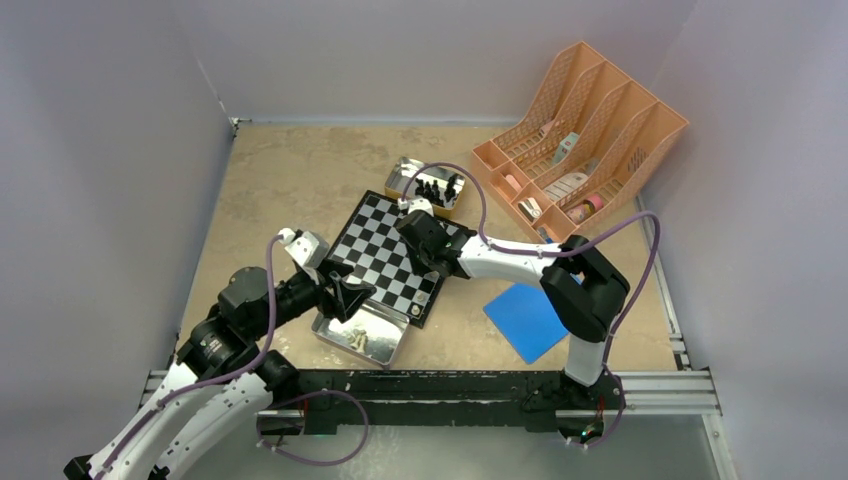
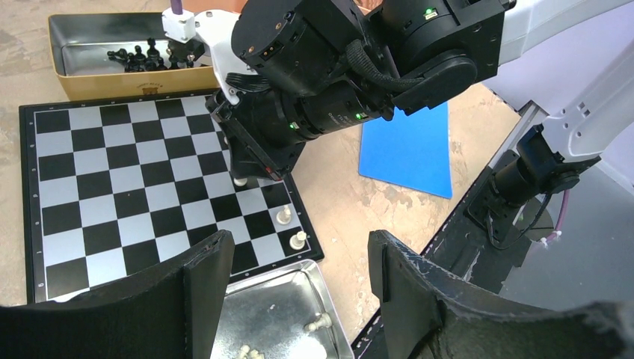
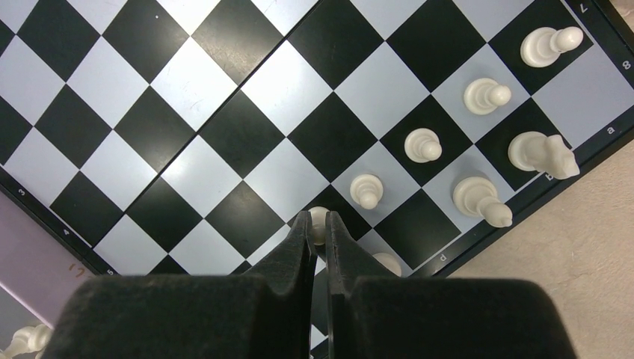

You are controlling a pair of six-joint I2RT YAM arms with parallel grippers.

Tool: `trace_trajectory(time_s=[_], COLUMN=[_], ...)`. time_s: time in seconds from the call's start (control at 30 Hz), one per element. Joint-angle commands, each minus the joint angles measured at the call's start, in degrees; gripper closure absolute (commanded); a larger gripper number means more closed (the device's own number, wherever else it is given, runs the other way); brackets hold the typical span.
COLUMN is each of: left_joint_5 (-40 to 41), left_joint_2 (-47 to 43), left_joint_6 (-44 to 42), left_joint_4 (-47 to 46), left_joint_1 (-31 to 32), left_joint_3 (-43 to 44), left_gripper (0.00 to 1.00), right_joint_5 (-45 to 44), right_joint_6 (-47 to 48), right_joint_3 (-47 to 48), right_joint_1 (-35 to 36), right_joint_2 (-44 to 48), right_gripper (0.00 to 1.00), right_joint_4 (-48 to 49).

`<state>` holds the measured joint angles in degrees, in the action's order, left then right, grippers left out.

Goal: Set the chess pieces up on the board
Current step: Place the chess piece on the chessboard.

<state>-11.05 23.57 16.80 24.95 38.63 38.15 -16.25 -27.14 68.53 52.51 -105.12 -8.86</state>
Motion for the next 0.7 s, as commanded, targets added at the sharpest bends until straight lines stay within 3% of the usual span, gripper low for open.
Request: trace_trajectory(time_s=[0.0,0.67], left_joint_5=[0.44,0.6], left_joint_2=[-0.29,-0.82], left_joint_6=[-0.43,-0.1], left_joint_4=[-1.69,-1.69], left_joint_1=[-0.2,-0.23], left_joint_3=[0.92,0.72], left_gripper=[0.34,0.34], right_joint_5=[-1.71,-2.74], right_joint_6=[0.26,-0.37], right_joint_3=[0.39,0.58], right_joint_1=[0.43,1.09], right_joint_2=[-0.32,-0.42], right_gripper=[0.93,0.87], right_joint_4=[-1.51,-2.6])
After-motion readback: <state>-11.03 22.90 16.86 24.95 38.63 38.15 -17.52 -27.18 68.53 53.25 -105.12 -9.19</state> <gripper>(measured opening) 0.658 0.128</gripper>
